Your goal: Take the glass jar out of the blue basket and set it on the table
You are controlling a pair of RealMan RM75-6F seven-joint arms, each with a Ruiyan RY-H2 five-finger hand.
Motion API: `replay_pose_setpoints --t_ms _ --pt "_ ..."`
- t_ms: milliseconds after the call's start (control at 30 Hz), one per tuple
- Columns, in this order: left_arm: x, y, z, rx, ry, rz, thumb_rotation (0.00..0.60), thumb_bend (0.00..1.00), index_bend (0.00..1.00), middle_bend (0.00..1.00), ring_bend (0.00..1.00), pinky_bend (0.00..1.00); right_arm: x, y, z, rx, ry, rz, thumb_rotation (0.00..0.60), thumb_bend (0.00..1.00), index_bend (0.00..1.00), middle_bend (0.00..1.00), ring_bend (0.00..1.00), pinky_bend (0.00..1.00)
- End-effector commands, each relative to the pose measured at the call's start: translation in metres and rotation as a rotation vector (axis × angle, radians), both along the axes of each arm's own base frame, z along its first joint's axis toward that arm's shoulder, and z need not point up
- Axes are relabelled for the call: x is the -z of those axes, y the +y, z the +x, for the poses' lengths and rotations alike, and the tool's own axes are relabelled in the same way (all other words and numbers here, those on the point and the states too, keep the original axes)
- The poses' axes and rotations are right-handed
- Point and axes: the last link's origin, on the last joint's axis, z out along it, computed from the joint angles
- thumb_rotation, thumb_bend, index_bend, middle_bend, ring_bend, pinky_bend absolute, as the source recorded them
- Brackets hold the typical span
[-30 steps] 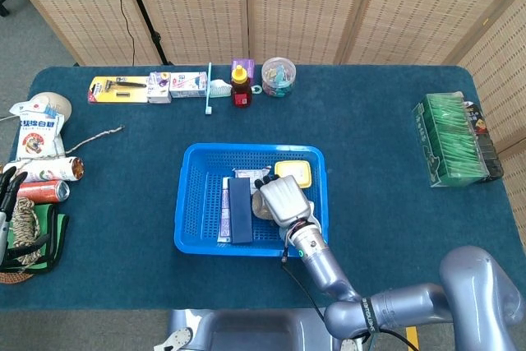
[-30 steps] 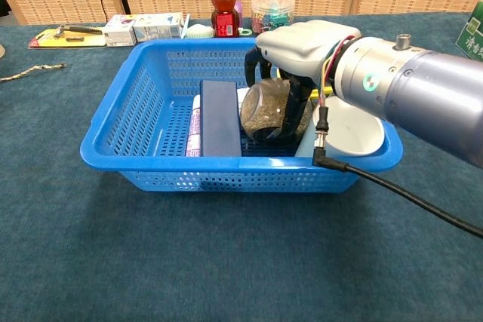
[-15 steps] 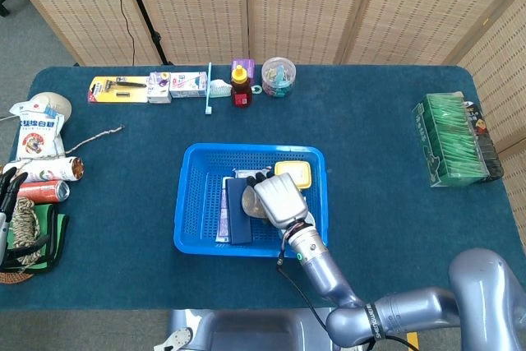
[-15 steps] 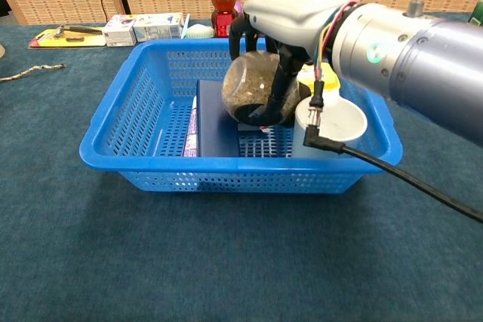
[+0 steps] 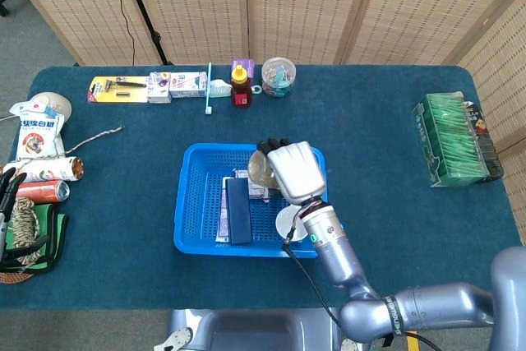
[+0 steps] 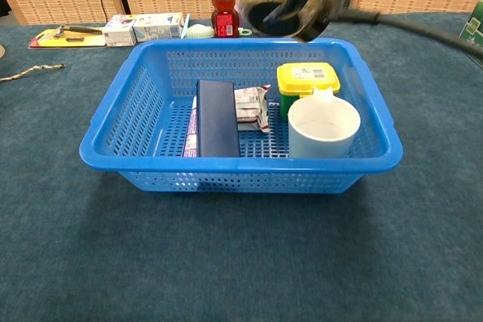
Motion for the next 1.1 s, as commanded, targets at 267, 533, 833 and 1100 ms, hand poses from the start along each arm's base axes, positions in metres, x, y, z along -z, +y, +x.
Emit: replay_pose_setpoints --t_ms 267,533,833,1100 --pt "0.003 -0.003 0.003 0.017 0.009 -0.011 0.6 0.02 0.0 0.0 0.0 0.0 -0.077 -0.023 -0.049 0.129 0.075 -0.164 0.6 0.34 0.57 0.53 0.59 0.71" --pt "0.003 -0.003 0.004 0.02 0.007 -0.012 0.6 0.02 0.0 0.0 0.0 0.0 -0.07 -0.031 -0.125 0.295 0.186 -0.101 0.6 0.35 0.59 0.53 0.59 0.71" --pt "0.005 -0.002 0.005 0.02 0.011 -0.013 0.6 0.02 0.0 0.0 0.0 0.0 -0.049 -0.042 -0.178 0.414 0.23 -0.008 0.6 0.36 0.59 0.53 0.59 0.71" --pt "0.004 -0.002 0.005 0.02 0.01 -0.013 0.6 0.02 0.0 0.0 0.0 0.0 -0.037 -0.047 -0.204 0.488 0.296 0.031 0.6 0.36 0.6 0.53 0.59 0.71"
